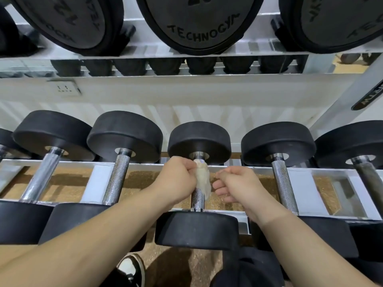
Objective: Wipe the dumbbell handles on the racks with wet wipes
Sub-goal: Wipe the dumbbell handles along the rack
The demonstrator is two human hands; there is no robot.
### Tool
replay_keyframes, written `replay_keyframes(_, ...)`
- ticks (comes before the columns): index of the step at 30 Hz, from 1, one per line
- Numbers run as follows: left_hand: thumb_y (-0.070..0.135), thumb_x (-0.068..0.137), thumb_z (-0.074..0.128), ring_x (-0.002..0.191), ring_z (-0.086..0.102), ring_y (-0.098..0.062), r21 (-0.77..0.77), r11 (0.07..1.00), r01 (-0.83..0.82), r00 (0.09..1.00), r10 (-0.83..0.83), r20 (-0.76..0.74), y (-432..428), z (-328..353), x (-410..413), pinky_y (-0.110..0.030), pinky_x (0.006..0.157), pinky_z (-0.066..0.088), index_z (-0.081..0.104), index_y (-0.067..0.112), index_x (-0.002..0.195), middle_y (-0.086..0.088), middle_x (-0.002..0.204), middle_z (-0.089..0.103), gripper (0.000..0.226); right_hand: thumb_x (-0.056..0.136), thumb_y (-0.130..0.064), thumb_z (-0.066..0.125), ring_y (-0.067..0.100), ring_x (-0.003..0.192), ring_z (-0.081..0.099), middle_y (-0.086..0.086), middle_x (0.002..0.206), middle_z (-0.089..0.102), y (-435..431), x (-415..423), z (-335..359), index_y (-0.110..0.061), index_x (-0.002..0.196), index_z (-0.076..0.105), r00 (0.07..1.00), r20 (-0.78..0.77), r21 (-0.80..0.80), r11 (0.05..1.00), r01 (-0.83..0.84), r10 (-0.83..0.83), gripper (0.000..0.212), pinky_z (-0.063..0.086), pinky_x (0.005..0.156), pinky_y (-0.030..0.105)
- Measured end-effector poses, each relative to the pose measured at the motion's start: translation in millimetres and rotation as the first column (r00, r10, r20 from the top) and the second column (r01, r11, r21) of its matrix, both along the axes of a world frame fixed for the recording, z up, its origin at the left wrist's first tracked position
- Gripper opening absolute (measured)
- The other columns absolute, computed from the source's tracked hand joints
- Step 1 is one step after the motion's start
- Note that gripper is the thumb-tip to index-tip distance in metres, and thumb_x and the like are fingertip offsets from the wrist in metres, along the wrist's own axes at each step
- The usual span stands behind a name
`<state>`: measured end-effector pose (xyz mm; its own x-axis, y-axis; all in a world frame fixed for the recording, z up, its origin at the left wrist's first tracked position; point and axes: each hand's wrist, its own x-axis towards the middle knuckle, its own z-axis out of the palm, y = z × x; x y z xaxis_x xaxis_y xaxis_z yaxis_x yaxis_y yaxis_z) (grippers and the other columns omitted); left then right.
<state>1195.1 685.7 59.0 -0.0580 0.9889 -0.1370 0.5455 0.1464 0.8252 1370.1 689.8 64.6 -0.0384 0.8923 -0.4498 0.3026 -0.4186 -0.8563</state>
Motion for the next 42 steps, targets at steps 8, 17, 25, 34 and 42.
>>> replay_keyframes(8, 0.013, 0.090, 0.050, 0.079, 0.064, -0.022, -0.115, 0.992, -0.057, 0.950, 0.090, 0.299, 2.9, -2.2, 6.9, -0.035, 0.072, 0.051, 0.069, -0.003, 0.093, -0.016, 0.084, 0.071, 0.025, 0.096, -0.030, 0.064, 0.031, 0.100, 0.072, 0.014, 0.105, 0.075, -3.3, -14.3, 2.3, -0.017, 0.104, 0.071, 0.995, 0.050, 0.041, 0.995, -0.092, 0.090, 0.016, 0.060, 0.086, 0.044)
replay_keyframes(17, 0.023, 0.091, 0.056, 0.065, 0.055, -0.018, -0.176, 0.984, 0.000, 0.996, 0.016, 0.090, -2.2, -11.1, -8.6, -0.037, 0.068, 0.054, 0.069, 0.005, 0.076, -0.013, 0.067, 0.063, 0.027, 0.105, -0.017, 0.052, 0.029, 0.102, 0.075, 0.015, 0.103, 0.079, 5.1, -39.4, -1.3, -0.008, 0.115, 0.069, 0.947, -0.309, -0.257, 0.966, 0.006, -0.088, 0.022, 0.060, 0.093, 0.045)
replay_keyframes(25, 0.017, 0.093, 0.054, 0.076, 0.061, -0.024, -0.173, 0.984, -0.047, 0.974, 0.084, 0.210, 2.8, -14.9, -6.3, -0.042, 0.073, 0.058, 0.071, -0.003, 0.091, -0.013, 0.079, 0.070, 0.026, 0.104, -0.028, 0.055, 0.028, 0.087, 0.075, 0.015, 0.098, 0.079, 9.1, -39.6, -15.3, -0.005, 0.112, 0.072, 0.931, -0.341, -0.296, 0.955, 0.028, -0.133, 0.029, 0.059, 0.089, 0.046)
replay_keyframes(34, 0.014, 0.078, 0.061, 0.064, 0.072, -0.024, -0.078, 0.997, -0.013, 0.987, 0.001, -0.161, 1.8, 12.2, -23.1, -0.035, 0.066, 0.064, 0.071, 0.005, 0.063, -0.008, 0.059, 0.071, 0.020, 0.102, -0.006, 0.059, 0.028, 0.086, 0.078, 0.019, 0.102, 0.078, 14.9, -35.7, -20.7, 0.002, 0.119, 0.066, 0.861, -0.394, -0.285, 0.933, 0.218, -0.322, 0.021, 0.065, 0.070, 0.036)
replay_keyframes(42, 0.015, 0.076, 0.061, 0.051, 0.050, -0.021, 0.052, 0.999, 0.015, 0.938, 0.004, -0.347, 3.2, 17.4, -23.4, -0.029, 0.050, 0.050, 0.054, 0.009, 0.050, -0.003, 0.048, 0.052, 0.028, 0.105, -0.008, 0.050, 0.030, 0.099, 0.075, 0.020, 0.107, 0.077, 31.9, -57.0, -10.6, 0.003, 0.116, 0.065, 0.844, -0.439, -0.286, 0.939, 0.193, -0.308, 0.022, 0.060, 0.094, 0.046)
